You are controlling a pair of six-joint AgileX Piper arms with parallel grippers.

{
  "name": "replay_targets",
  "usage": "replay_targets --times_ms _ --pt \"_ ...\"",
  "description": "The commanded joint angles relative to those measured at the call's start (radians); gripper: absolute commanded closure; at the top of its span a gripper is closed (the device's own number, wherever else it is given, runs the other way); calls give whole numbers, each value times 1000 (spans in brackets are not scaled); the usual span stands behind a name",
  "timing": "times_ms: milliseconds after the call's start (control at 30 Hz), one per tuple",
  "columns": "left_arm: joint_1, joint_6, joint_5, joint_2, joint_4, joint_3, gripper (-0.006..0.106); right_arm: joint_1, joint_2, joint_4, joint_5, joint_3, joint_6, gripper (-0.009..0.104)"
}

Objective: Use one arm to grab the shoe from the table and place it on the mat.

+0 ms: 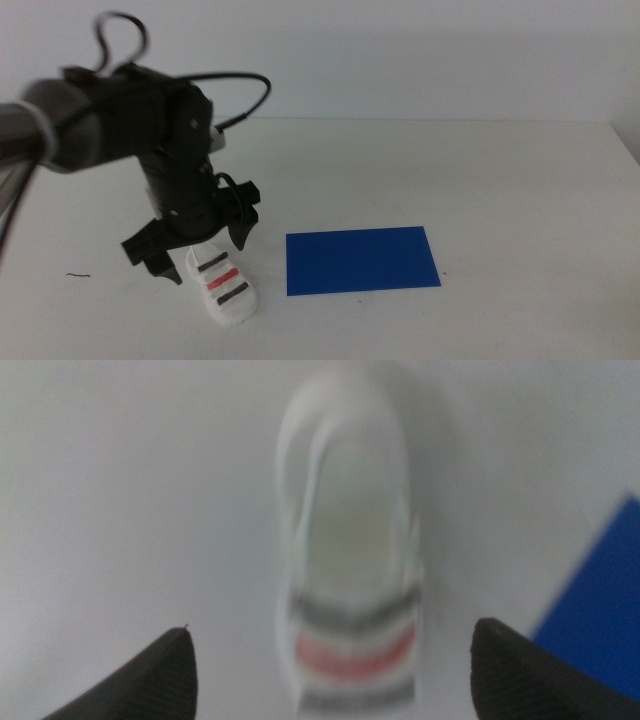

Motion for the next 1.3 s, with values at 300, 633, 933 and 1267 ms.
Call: replay_targets --times_ms 300,633,933,1267 --pt "0 3 -128 129 40 -7 21 2 -5 -6 -10 2 -4 16" --pt "-4 134 -16 112 -29 -89 102 2 -5 -6 -10 2 -4 16" --pt "-130 464 193 320 -35 -595 102 2 -5 -6 -10 2 -4 16" --pt "-247 509 193 485 -92 -793 102 2 -5 -6 -10 2 -4 16"
